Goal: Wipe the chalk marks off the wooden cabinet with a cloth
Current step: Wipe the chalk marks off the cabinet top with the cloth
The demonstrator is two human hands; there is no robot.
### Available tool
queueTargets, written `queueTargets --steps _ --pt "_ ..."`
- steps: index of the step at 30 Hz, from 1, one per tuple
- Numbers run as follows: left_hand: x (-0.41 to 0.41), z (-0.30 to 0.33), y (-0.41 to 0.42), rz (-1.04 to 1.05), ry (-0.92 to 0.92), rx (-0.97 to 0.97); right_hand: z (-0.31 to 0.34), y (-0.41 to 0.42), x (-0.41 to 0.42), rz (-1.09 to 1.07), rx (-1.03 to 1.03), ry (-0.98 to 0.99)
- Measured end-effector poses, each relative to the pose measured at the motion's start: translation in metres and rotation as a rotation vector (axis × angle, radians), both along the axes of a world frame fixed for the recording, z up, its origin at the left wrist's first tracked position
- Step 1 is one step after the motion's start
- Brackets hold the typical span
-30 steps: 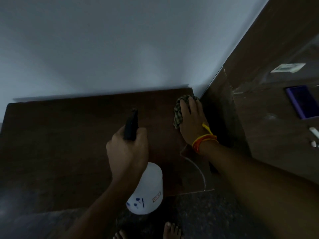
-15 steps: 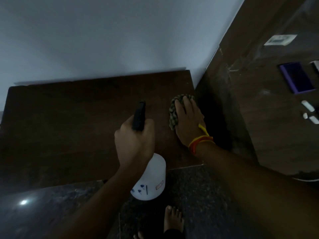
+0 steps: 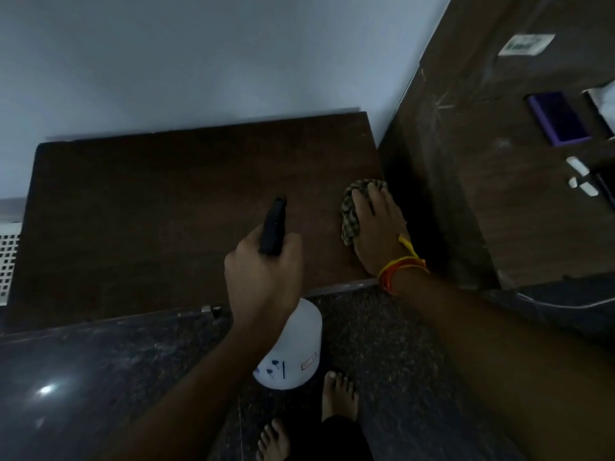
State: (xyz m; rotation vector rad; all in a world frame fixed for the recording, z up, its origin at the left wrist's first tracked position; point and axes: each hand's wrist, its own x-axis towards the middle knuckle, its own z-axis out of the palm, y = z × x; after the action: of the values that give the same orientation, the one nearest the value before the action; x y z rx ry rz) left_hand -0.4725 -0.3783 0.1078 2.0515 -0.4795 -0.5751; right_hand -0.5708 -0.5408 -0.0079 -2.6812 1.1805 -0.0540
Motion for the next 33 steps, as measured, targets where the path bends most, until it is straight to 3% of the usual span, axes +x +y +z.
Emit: queueTargets --steps 9,14,25,33 --pt "-0.007 0.002 0.017 0.012 -0.024 -0.008 0.003 0.07 -0.021 -0.127 0.04 0.0" --pt "-0.011 0.002 0.019 0.003 -0.024 -0.024 -0.002 0.104 -0.005 -0.067 0.041 -0.045" --pt "-0.015 0.0 0.017 -0.017 0.015 -0.008 -0.003 0.077 -0.047 -0.173 0.02 -0.037" --pt "-0.004 -0.006 0.007 -0.008 0.045 -0.01 0.003 0.022 -0.012 -0.172 0.037 0.011"
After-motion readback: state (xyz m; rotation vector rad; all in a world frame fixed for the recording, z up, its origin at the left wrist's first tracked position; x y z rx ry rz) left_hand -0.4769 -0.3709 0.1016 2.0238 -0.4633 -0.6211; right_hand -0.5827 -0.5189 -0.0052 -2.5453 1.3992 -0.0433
